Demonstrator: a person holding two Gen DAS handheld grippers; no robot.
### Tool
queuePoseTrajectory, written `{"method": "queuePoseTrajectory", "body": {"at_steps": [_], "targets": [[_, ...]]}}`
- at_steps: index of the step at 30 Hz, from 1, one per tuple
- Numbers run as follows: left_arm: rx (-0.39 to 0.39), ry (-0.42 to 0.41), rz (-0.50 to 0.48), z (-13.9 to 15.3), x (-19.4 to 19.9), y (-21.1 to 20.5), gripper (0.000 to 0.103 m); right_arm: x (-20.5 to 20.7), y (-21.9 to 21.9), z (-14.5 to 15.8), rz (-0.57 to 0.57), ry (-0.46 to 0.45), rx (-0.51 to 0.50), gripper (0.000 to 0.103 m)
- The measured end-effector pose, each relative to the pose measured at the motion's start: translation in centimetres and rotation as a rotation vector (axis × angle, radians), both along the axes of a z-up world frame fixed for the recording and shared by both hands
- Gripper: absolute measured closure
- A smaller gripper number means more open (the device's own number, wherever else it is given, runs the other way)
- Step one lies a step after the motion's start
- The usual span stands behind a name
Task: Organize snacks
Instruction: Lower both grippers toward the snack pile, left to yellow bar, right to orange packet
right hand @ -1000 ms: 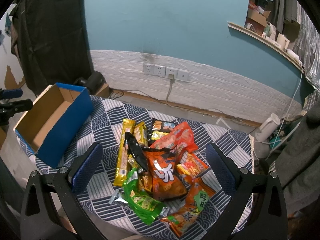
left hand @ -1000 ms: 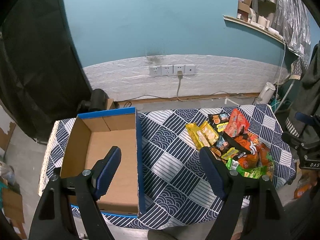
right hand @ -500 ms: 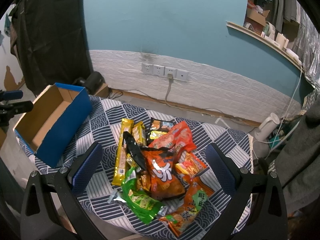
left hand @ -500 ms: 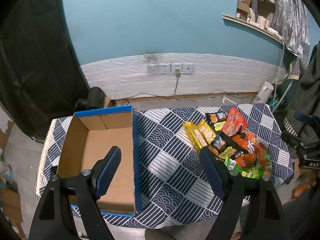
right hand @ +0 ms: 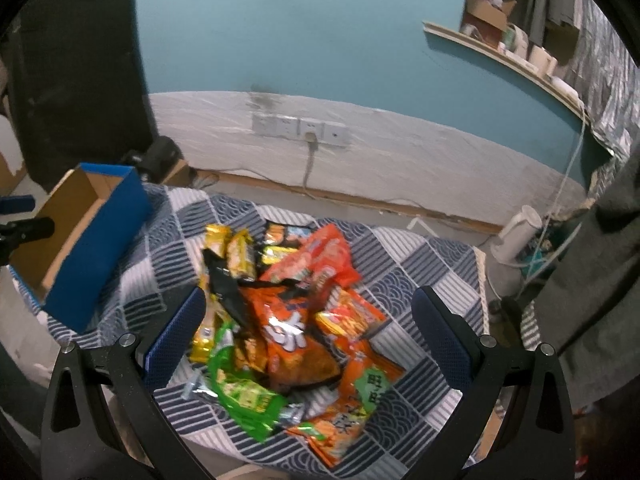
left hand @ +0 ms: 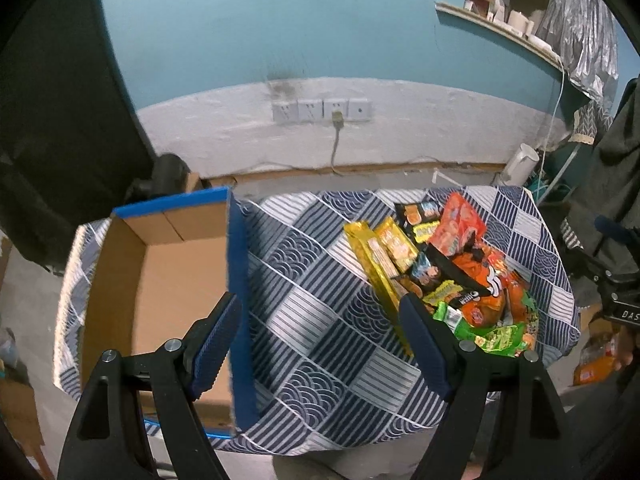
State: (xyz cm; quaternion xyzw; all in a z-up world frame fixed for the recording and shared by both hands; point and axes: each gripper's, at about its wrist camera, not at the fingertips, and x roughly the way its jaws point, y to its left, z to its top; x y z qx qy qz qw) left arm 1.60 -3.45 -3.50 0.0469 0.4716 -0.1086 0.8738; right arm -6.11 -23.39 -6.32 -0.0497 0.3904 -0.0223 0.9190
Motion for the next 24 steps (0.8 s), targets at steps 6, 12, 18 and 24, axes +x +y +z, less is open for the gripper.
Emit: {"method": "queuePoseTrajectory", "body": {"at_steps": [6,12,18,24], "targets": [[0.016,0.046,-0.004,-2.4,1.1,-1.7,0.021,0.2,-3.3,-2.2,-0.093,0.059,0.002,0.002],[-0.005,0.12,0.001,-5.5,2.0,-2.8,0.021,-0.1,-5.8,-5.5,-0.175,0.14,0.021,0.002],[0.018,0.189,0.0,-8.4,2.5,-4.1,0.021,-0.1,-7.9,-9.6,-0.236,0.25,0.073,0.003],[0.039,0.238,0.008,-11.1,3.4,-5.5,0.021,0.0,-8.3,-12.1,-0.258,0.328,0.118,0.003]]}}
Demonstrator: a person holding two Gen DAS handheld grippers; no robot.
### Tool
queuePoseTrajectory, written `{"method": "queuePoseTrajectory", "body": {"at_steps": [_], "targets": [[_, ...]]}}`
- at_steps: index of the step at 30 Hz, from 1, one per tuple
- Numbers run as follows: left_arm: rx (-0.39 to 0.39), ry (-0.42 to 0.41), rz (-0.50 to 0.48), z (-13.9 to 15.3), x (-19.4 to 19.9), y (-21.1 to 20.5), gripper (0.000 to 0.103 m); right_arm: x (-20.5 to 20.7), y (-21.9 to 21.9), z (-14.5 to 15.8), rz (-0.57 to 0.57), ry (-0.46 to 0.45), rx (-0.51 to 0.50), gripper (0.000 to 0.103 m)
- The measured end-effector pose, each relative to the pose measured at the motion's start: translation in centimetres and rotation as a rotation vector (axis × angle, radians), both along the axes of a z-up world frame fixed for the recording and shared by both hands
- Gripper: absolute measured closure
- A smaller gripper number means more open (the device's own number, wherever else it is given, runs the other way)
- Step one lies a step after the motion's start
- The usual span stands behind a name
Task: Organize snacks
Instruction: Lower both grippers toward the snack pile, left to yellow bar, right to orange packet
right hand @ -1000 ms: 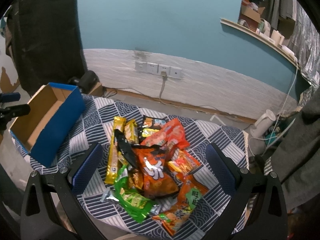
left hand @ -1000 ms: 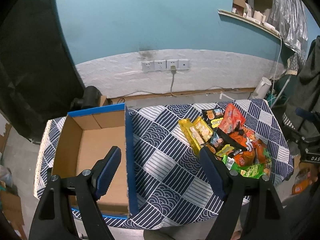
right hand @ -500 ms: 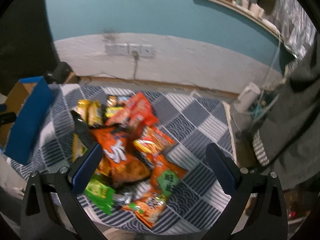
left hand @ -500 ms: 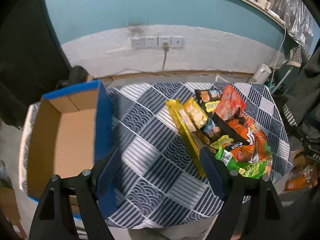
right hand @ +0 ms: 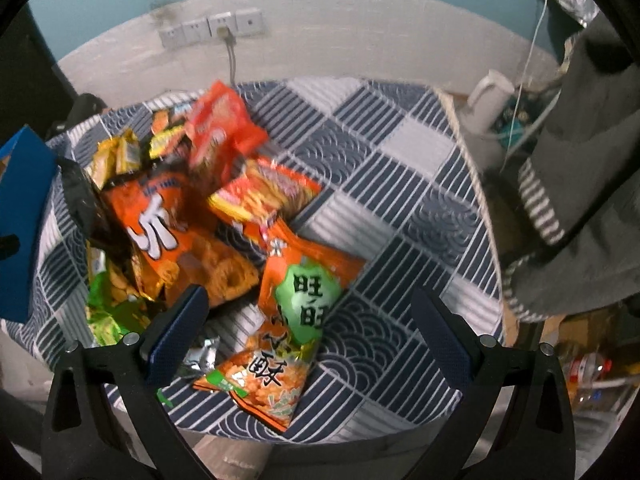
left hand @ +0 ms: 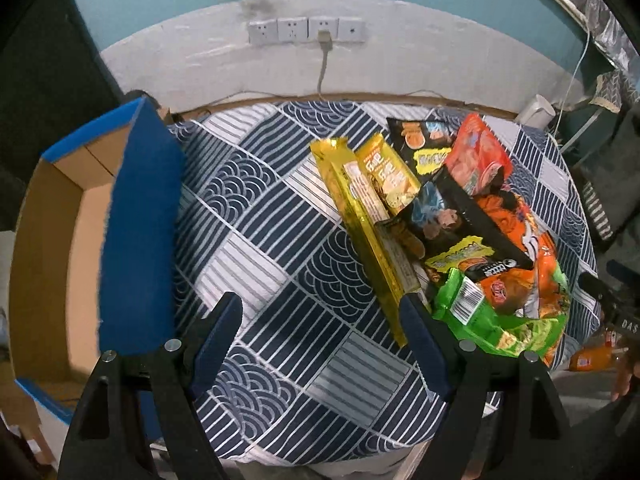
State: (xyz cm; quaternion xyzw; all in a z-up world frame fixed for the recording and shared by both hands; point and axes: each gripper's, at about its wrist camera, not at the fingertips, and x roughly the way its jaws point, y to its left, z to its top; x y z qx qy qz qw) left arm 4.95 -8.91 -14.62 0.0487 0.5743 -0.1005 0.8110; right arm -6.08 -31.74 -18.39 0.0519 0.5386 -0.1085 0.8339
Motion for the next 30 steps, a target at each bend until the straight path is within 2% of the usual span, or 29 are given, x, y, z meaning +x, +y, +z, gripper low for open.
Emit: {"method": "queuePoseTrajectory", "body": {"at_steps": [9,17,21,25,26,27,28,30], "targets": [[-0.005,0.095,0.015,-4.3,2.2,-2.4,0.021,0.6,0.2,-2.8,0.005,0.063,0.0,0.003],[0.013,0.13,0.02,-7.1,3.6,-4.3,0.021,0.9,-0.4,-5.0,0.006,0.103,0.0,0.004],[0.012,0.127,0.008,-7.7,4.1,-5.5,0.021,1.3,-0.8,-6.1,0.008,0.121,0.009,0.016],[0.038,0.127,-0.025,-8.4,4.4,-6.3,0.021,1.5,-1.1,-6.8,0.022,0.128,0.033,0.035],[0.034,0.124,-0.035,-8.6,4.3,-6.4,0.024,1.5,-1.2,-6.8,0.026,0.124,0.039,0.038],[0.02,0.123,-0.045,-8.7,4.2,-6.4,0.032,1.5,-1.3,-6.7,0.03,0.122,0.039,0.047],[0.008,0.13,-0.055,-8.9,4.0,-6.4,0.036,1.5,-1.3,-6.6,0.036,0.123,0.026,0.049],[-0.003,0.144,-0.08,-9.1,3.6,-6.3,0.053,1.6,-1.2,-6.4,0.049,0.128,-0.005,0.055]]}}
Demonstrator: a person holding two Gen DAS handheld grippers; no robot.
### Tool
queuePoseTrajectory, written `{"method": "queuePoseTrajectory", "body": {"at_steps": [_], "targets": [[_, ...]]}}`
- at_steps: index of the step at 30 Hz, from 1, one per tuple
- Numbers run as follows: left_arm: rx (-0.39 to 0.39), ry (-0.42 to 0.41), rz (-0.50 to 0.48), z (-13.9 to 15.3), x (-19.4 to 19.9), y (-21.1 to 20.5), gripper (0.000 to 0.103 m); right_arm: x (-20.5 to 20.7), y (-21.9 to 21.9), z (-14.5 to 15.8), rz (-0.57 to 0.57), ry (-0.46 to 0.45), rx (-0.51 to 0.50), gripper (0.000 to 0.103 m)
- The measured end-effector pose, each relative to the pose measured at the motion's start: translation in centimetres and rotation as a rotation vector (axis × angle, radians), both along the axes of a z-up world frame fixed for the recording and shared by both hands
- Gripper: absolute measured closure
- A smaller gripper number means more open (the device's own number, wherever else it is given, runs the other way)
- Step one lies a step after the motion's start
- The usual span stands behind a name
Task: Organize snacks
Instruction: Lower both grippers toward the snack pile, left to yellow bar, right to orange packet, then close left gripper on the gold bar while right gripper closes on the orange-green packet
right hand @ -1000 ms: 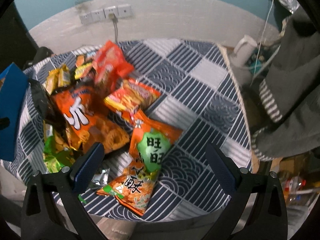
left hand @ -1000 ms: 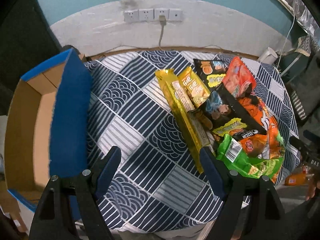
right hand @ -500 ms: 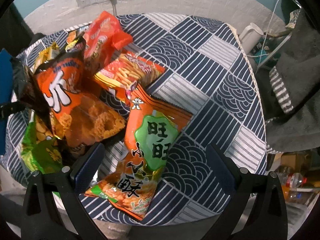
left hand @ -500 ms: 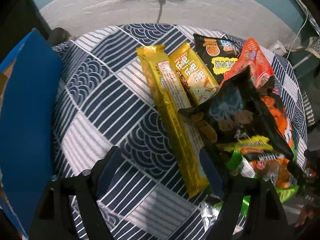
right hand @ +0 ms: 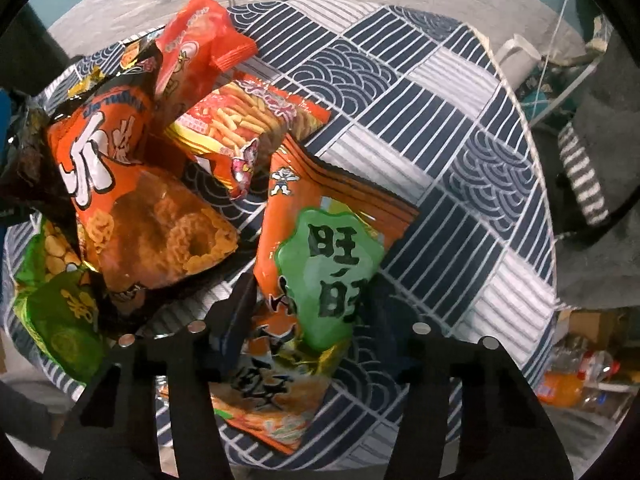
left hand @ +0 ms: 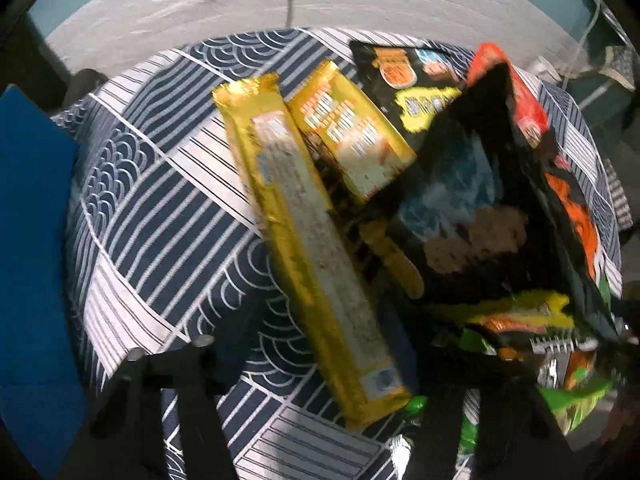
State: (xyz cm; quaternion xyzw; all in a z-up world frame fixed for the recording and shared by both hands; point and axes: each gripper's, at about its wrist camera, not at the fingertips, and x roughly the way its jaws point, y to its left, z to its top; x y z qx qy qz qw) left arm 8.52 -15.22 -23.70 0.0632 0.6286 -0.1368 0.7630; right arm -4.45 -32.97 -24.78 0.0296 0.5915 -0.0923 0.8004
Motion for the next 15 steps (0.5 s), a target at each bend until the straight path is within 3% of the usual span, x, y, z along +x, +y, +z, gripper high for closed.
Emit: {"method": "queuePoseTrajectory", "body": {"at_steps": [2,11,15], "targets": [[0.016,0.0,-0.025,-0.1,-0.6,0.2,0.057,0.1,0.0,0.3,0.014,0.002,-0.028,0.057],[0.071,-0.017,-0.02,0.3,-2.7,4.8,0.06,1.3,0.1,1.5,0.024,0.001,-0.115,0.058],[0.045,-0.005,0.009,0.4,-2.2,6.2,0.06,1.1,-0.7,1.2,0.005,-0.005,-0.087,0.057]]}}
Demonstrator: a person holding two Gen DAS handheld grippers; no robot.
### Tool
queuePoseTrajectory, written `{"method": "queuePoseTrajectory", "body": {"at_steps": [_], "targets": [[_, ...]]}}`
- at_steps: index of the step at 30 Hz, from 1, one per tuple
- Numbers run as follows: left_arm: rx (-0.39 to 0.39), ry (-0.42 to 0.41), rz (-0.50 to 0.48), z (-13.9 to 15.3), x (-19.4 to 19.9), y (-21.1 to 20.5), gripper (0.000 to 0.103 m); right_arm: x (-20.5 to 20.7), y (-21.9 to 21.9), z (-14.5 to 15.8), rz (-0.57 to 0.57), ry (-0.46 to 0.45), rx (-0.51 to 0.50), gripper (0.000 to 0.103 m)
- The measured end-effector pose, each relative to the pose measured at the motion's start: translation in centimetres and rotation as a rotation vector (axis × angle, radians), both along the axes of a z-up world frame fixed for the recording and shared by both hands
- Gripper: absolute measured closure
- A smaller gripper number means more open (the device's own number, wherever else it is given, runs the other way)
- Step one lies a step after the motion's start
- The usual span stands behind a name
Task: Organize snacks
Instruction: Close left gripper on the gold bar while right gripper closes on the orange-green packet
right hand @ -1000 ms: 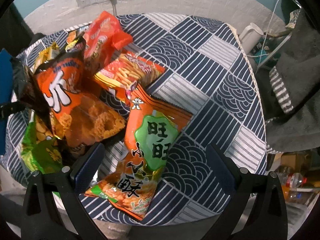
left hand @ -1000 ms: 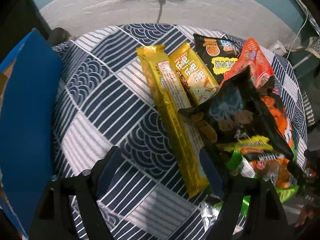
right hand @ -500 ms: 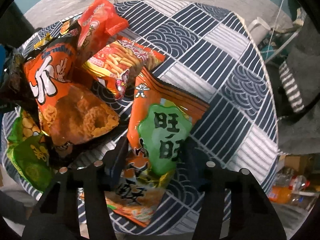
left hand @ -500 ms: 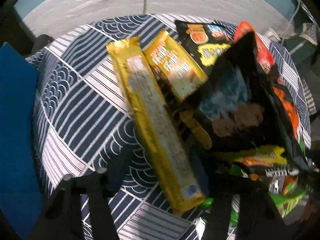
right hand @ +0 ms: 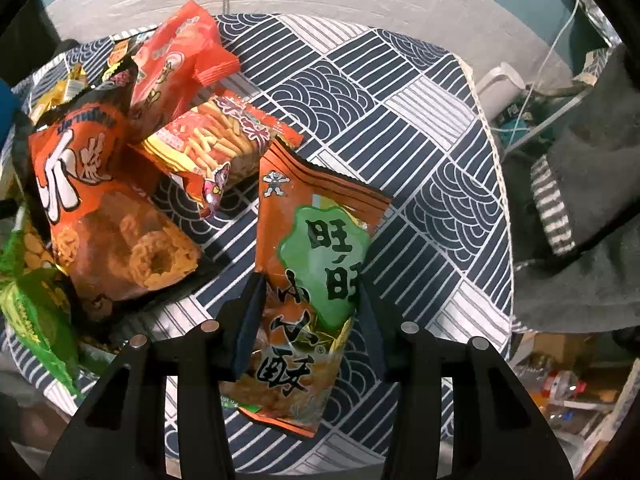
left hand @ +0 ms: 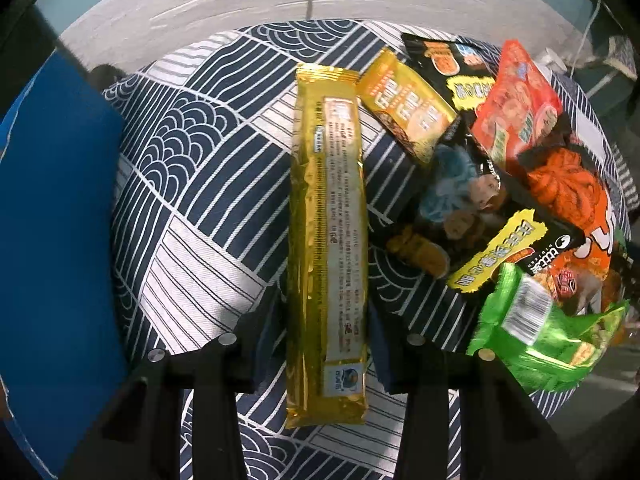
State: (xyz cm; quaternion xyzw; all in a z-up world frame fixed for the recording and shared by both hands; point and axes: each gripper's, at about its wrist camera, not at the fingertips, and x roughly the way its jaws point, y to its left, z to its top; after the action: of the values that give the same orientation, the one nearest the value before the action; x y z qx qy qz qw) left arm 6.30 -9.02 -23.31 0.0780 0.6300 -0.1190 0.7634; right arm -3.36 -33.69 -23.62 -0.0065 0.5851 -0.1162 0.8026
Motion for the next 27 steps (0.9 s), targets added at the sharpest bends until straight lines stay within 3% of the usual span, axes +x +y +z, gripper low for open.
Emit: {"method": "queuePoseTrajectory", "body": {"at_steps": [2,6,10,11,13,15,22,27], "targets": [[0.005,-0.007,0.004,-0.1,0.2,-0.2,0.059,-0.1,-0.4,-0.3,-0.011,0.0,0.016,0.055],[0.067,-0.045,-0.013,-0.1,1.2,-1.3,0.045,-0.1,-0.6,-1.0,-0.029,0.002,0.048,0.053],[0.085,-0.065,-0.036,-0.2,2.3,-2.5,0.045,0.0,-1.0,-2.0,-0.016,0.011,0.053,0.053],[0.093,-0.07,-0.049,-0.2,2.5,-2.7,0.047,0.0,-1.0,-2.0,-0.012,0.01,0.055,0.053],[0.097,-0.077,-0.068,0.6,3.0,-3.2,0.068,0.0,-1.0,-1.9,-0.005,0.006,0.053,0.057],[0.094,-0.08,-0.077,1.0,3.3,-3.9,0.073,-0.2,-0.8,-1.6,0.005,-0.005,0.049,0.061],[0.116,-0.15,-0.101,4.3,2.3,-3.7,0.074,-0.3,1.0,0.8,0.059,-0.054,0.02,0.066],[0.107,-0.192,-0.104,6.5,-0.9,-2.0,0.074,-0.5,2.2,3.0,0.11,-0.097,-0.012,0.066]]}}
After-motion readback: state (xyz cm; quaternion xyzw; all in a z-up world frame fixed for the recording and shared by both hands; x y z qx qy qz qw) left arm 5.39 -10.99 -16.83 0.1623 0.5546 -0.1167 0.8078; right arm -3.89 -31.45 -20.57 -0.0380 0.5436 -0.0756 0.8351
